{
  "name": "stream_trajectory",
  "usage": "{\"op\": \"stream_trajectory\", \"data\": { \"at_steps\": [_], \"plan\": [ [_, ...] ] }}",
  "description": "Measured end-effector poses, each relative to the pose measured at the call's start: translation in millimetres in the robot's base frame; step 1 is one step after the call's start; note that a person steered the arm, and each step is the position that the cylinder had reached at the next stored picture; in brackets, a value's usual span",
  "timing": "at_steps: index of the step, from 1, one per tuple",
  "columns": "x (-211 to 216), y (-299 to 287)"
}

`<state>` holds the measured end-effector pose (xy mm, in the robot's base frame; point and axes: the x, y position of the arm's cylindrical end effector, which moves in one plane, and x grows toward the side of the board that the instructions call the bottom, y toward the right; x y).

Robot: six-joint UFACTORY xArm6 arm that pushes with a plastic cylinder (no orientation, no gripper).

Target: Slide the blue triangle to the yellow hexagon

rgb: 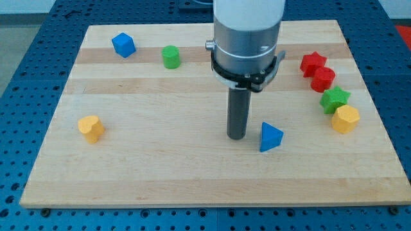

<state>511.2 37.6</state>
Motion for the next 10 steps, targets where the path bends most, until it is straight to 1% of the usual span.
{"op": "stream_trajectory", "data": {
  "at_steps": [3,4,6,7,10],
  "plan": [
    [1,104],
    [3,103],
    [42,80],
    [45,87],
    [22,143]
  ]
}}
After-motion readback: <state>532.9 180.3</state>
